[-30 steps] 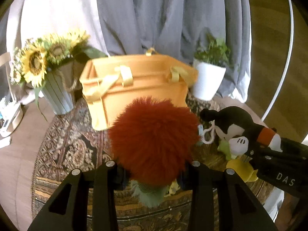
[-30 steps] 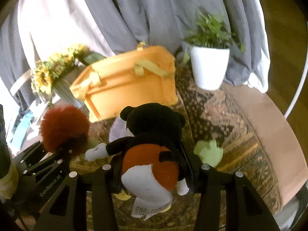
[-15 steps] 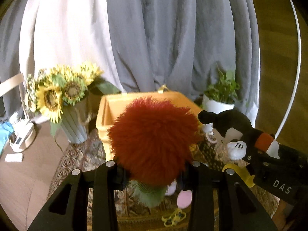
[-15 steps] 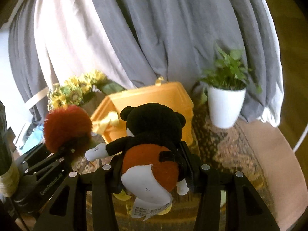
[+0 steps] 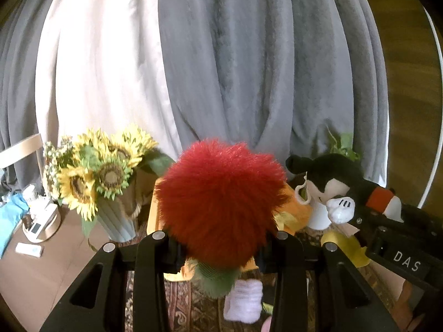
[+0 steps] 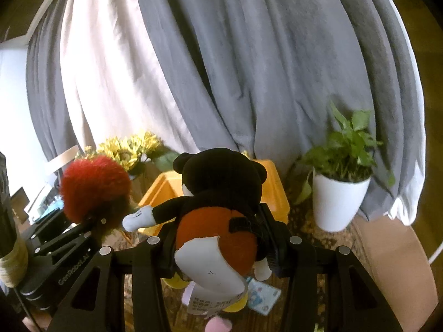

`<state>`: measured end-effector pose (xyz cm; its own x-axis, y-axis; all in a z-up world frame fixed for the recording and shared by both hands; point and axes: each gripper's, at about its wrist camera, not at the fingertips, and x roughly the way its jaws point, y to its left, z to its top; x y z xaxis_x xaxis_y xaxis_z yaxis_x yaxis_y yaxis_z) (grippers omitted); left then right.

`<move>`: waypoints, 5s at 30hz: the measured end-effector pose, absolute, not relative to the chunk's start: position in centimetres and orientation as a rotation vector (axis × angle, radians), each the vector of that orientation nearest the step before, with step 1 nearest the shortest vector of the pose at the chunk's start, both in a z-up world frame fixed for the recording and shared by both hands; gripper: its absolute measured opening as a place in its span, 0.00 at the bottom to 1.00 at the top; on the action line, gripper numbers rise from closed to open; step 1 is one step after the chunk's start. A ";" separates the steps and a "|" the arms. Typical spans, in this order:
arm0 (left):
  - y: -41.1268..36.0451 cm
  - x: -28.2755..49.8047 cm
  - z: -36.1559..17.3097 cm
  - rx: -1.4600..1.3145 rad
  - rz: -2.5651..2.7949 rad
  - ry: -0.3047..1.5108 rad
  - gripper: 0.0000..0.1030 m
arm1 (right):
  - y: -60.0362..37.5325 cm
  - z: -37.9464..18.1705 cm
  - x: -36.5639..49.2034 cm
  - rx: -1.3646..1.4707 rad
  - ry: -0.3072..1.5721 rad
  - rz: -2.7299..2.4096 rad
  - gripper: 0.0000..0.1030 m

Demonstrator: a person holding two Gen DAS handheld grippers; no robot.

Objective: Organize soft objects
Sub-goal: 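Lift both held plushes and carry them over the orange crate, then lower both plushes into the crate and open both grippers, then withdraw both tools from the crate back toward the remaining toys, then close right gripper on green frog plush while left gripper grasps yellow Minion sandals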

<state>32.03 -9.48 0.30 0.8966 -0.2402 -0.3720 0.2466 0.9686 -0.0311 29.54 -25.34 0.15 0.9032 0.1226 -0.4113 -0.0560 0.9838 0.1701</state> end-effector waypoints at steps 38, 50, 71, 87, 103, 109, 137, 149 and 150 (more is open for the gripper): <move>-11.0 50.1 -5.3 0.056 -0.161 0.555 0.36 | -25.2 -5.7 50.4 0.082 0.680 0.200 0.47; -11.3 52.5 -8.7 0.061 -0.178 0.697 0.46 | -25.1 -8.2 52.5 0.076 0.824 0.201 0.51; -10.9 47.6 -4.7 0.044 -0.139 0.601 0.73 | -26.3 -4.1 48.7 0.104 0.728 0.124 0.66; -11.2 38.6 -1.2 0.016 -0.127 0.527 0.73 | -28.6 -0.6 40.0 0.153 0.606 0.052 0.72; -11.8 30.0 -1.3 0.061 -0.071 0.488 0.81 | -30.5 0.0 30.4 0.132 0.513 -0.064 0.72; -12.4 27.2 -2.3 0.056 -0.063 0.480 0.83 | -31.1 -1.1 27.4 0.133 0.510 -0.099 0.75; -14.6 21.9 -12.4 0.011 0.013 0.643 0.98 | -33.7 -12.1 22.8 0.147 0.754 -0.100 0.78; -16.0 23.6 -16.9 0.059 0.032 0.717 0.97 | -34.2 -16.8 23.8 0.126 0.848 -0.085 0.78; -16.0 23.8 -17.3 0.062 0.037 0.723 0.97 | -34.2 -17.1 23.9 0.127 0.854 -0.083 0.78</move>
